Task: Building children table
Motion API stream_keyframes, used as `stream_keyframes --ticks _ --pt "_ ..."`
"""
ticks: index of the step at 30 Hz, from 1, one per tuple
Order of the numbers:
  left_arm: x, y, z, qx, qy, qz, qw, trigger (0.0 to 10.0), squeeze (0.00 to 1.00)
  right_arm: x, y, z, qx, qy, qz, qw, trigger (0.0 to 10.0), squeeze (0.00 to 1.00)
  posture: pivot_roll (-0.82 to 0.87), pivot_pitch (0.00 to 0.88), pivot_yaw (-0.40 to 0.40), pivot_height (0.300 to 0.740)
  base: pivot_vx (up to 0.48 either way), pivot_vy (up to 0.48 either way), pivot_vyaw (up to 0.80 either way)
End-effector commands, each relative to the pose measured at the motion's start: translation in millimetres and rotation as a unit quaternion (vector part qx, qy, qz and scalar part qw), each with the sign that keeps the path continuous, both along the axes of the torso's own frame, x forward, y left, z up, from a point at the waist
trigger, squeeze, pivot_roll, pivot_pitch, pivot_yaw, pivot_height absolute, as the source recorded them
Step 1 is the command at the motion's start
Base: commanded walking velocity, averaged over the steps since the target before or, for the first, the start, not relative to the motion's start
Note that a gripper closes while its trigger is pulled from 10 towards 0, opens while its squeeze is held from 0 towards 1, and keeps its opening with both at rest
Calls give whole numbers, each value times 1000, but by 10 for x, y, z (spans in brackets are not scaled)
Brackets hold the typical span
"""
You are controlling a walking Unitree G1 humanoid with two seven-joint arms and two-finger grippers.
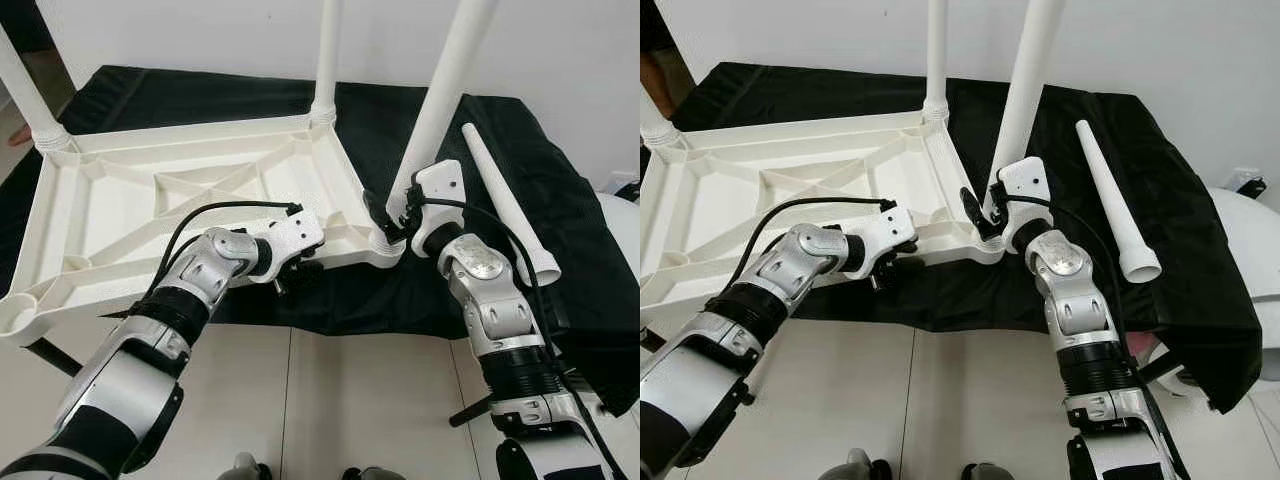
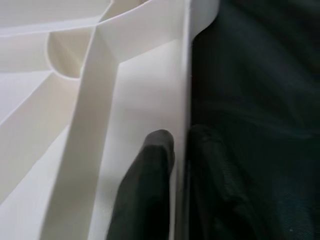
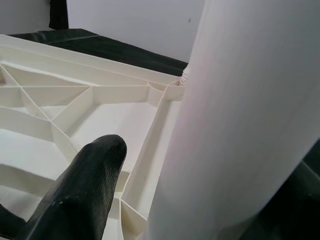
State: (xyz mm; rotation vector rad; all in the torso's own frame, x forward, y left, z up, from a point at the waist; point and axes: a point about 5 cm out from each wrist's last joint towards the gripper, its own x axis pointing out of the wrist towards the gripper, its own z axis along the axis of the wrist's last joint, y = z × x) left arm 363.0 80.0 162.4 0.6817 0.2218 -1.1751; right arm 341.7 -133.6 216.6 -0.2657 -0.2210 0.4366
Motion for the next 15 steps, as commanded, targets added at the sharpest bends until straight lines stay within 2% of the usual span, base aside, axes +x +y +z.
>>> stream_keyframes --ticks 1,3,11,12,15 --pt "-46 18 -132 19 24 -20 999 0 0 -19 31 -56 -10 9 19 1000 10000 0 -4 156 -32 740 0 0 0" --pt "-79 27 -161 32 20 -49 998 0 0 -34 -26 -87 -15 12 11 1000 10000 0 -10 153 -30 740 0 0 0" --pt "-82 77 -141 37 10 -72 997 0 0 -78 -147 -169 -31 18 -1 999 10000 0 -7 146 -31 740 0 0 0" --pt "-85 95 -135 40 7 -78 996 0 0 -100 -144 -185 -34 22 12 999 10000 1000 -6 144 -31 740 0 0 0" --pt "-95 119 -129 45 3 -87 995 0 0 -123 -132 -201 -43 25 27 998 10000 1000 -5 141 -31 740 0 0 0"
